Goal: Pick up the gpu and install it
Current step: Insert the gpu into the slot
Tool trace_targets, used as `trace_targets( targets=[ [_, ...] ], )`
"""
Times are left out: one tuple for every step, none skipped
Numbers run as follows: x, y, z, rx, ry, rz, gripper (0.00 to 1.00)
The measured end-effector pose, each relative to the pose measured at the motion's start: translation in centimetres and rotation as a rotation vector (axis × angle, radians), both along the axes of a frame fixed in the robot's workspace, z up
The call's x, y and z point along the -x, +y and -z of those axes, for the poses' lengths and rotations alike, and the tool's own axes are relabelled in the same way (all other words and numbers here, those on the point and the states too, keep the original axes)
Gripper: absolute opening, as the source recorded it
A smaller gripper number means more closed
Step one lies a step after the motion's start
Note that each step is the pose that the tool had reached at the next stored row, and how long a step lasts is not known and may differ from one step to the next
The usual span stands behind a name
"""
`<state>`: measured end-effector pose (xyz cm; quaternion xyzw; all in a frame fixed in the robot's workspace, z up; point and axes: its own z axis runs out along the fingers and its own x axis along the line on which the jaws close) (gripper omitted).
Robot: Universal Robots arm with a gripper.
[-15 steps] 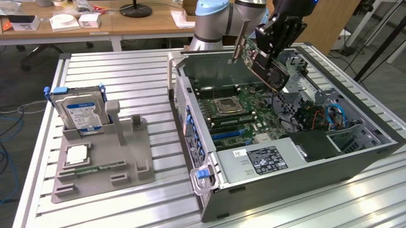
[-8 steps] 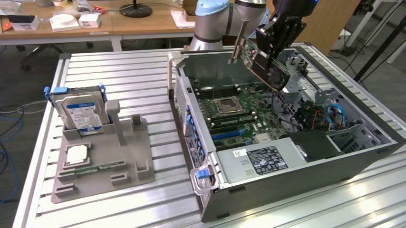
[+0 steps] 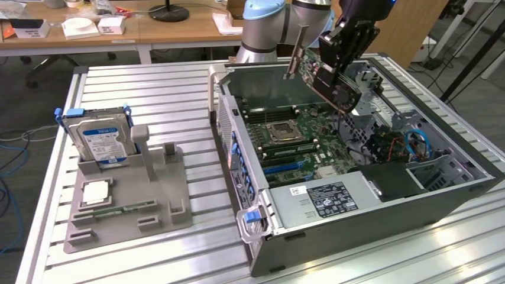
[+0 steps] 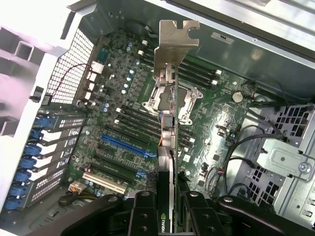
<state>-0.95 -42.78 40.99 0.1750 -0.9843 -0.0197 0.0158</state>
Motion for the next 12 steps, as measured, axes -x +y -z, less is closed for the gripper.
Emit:
trace_targets(
  targets=[
    [0.00, 0.00, 0.00, 0.0000, 0.0000, -0.001, 0.26],
    [0.00, 0.00, 0.00, -0.0001, 0.0000, -0.001, 0.26],
    [0.00, 0.00, 0.00, 0.0000, 0.0000, -0.001, 0.26],
    [0.00, 0.00, 0.00, 0.0000, 0.0001, -0.001, 0.26],
    [0.00, 0.00, 0.00, 0.0000, 0.0000, -0.001, 0.26],
    [0.00, 0.00, 0.00, 0.0000, 0.0000, -0.001, 0.26],
    [0.00, 0.00, 0.00, 0.0000, 0.0000, -0.001, 0.26],
    [0.00, 0.00, 0.00, -0.0001, 0.0000, -0.001, 0.26],
    [0.00, 0.00, 0.00, -0.0001, 0.0000, -0.001, 0.26],
    [0.00, 0.00, 0.00, -0.0001, 0.0000, -0.002, 0.26],
    [0.00, 0.00, 0.01, 0.0000, 0.0000, -0.003, 0.26],
    [0.00, 0.00, 0.01, 0.0000, 0.0000, -0.006, 0.26]
  ],
)
